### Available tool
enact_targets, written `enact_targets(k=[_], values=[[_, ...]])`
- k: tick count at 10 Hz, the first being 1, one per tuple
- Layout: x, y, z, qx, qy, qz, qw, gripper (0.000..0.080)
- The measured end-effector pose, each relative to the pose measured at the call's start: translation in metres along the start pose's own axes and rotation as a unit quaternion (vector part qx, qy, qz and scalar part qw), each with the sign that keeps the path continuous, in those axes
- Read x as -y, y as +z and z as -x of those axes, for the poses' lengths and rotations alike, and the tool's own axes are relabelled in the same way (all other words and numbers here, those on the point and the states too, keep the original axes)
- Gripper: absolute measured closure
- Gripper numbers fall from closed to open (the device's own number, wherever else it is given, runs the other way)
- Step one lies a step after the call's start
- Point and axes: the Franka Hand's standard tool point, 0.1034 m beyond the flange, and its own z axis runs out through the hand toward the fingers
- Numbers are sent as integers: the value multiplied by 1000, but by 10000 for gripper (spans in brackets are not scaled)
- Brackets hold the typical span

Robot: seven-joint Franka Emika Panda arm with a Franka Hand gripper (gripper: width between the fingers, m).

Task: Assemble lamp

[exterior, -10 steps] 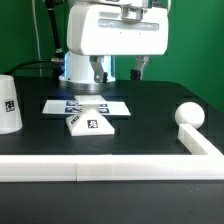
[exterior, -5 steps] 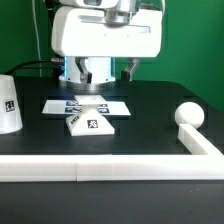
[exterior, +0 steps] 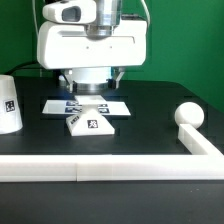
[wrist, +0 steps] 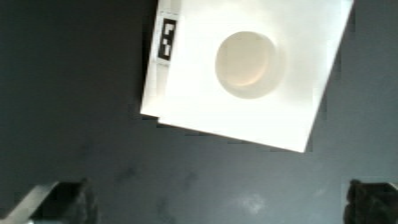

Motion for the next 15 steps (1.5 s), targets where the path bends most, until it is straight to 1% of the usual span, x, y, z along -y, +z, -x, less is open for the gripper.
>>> enact_targets(k=[1, 2, 3, 4, 5, 6, 7, 9, 13, 15], values=[[0, 0, 1, 1, 8, -3, 1000, 100], [-3, 2, 8, 7, 45, -18, 999, 100], [-4, 6, 14, 11, 69, -22, 997, 100], [-3, 10, 19, 14, 79, -24, 996, 100], [-1, 14, 24, 16, 95, -33, 995, 100], [-1, 18, 26, 19, 98, -35, 994, 100], [2, 19, 26, 19, 96, -35, 995, 100], [11, 25, 27, 18, 88, -34, 995, 100], [17, 38, 30, 12, 82, -28, 996, 100], [19, 42, 32, 11, 80, -27, 996, 100]])
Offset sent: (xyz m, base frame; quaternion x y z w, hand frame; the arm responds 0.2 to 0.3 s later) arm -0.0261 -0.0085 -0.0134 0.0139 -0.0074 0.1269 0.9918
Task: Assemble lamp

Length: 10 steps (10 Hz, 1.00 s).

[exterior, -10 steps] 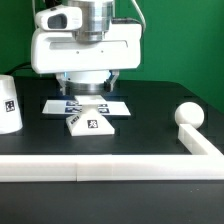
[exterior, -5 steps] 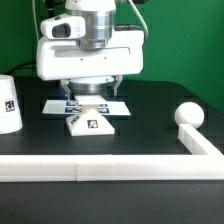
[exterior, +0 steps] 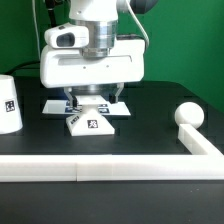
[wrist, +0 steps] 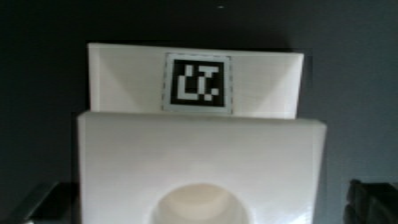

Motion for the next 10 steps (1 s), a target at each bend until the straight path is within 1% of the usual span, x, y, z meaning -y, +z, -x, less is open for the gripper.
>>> enact_targets(k=[2, 3, 4, 8, 9, 10], values=[[0, 0, -1, -2, -2, 1, 1000, 100], [0, 0, -1, -2, -2, 1, 1000, 202], [0, 0, -1, -2, -2, 1, 1000, 265], [0, 0, -1, -2, -3, 1, 1000, 265], [4, -1, -4, -1, 6, 0, 1000, 265], [14, -3, -17, -2, 13, -1, 1000, 265]])
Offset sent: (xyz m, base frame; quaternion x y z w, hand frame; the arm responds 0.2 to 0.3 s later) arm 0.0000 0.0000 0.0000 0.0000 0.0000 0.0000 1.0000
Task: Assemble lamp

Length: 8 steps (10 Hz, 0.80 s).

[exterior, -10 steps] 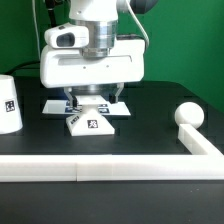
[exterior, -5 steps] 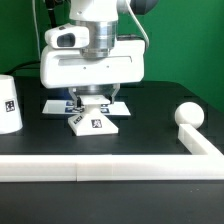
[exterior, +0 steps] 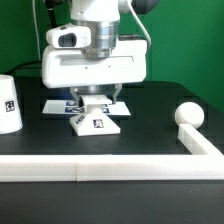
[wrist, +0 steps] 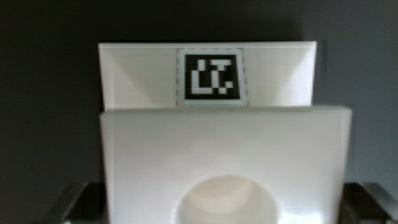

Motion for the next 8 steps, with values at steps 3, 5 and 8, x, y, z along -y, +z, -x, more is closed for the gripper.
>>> enact_targets(k=[3, 5, 8], values=[[22, -1, -44, -13, 16, 0, 1000, 263], [32, -3, -77, -30, 26, 2, 999, 262], [48, -6, -124, -48, 80, -1, 996, 262]])
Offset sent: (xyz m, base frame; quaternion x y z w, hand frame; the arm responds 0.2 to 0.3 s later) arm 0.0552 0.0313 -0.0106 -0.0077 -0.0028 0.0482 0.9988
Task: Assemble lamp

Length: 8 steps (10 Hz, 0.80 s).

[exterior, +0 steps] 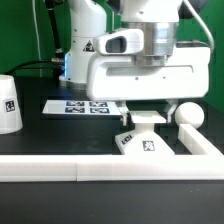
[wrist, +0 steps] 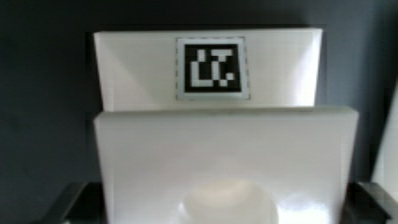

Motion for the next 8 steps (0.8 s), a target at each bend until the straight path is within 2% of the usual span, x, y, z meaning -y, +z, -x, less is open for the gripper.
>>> enact_targets(k=[2, 4, 7, 8], values=[[11, 0, -27, -14, 24, -2, 1000, 263], [20, 0, -43, -19, 36, -4, 999, 263], [32, 1, -44, -13, 28, -4, 1000, 262], [34, 1, -45, -14, 14, 3, 1000, 262]])
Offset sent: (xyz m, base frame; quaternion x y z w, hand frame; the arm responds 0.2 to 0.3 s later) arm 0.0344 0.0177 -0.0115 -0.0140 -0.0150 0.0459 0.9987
